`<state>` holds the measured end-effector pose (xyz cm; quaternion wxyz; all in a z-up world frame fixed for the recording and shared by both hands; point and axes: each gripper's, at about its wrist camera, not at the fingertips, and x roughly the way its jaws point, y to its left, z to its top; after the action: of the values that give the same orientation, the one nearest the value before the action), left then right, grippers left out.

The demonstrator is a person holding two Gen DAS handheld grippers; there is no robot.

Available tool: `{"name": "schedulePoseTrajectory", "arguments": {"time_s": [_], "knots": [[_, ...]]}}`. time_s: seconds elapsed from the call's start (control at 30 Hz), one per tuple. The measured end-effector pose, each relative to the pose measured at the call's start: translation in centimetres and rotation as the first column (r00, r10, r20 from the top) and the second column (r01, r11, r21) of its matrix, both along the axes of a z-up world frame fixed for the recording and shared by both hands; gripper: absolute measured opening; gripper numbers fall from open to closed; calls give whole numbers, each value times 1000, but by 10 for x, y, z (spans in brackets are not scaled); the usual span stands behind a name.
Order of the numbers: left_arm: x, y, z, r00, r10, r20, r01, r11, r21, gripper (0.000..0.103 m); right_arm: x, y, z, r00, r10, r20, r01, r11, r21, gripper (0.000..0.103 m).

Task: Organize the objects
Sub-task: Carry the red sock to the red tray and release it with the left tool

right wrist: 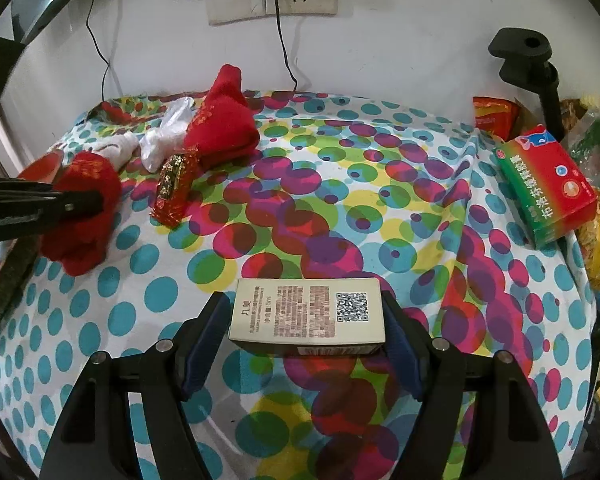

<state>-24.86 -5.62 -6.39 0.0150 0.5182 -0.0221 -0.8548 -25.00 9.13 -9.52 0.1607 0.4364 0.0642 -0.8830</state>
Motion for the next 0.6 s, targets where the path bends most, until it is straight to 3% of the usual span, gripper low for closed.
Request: {"name": "schedulePoseTrajectory", "arguments": {"time_s": [0.1, 0.33, 0.6], "knots": [[7, -7, 8, 1000, 3, 6, -3, 1000, 27, 26, 0, -3, -1, 1000, 1, -2, -1, 1000, 20, 73], [25, -19, 40, 999, -8, -37, 7, 999, -35, 26, 0, -4, -1, 1000, 0, -3, 0, 1000, 24, 73], [39, -59, 65, 997, 46, -60, -50, 996, -70, 26, 0, -5, -1, 1000, -1, -3, 1, 1000, 25, 73]]}}
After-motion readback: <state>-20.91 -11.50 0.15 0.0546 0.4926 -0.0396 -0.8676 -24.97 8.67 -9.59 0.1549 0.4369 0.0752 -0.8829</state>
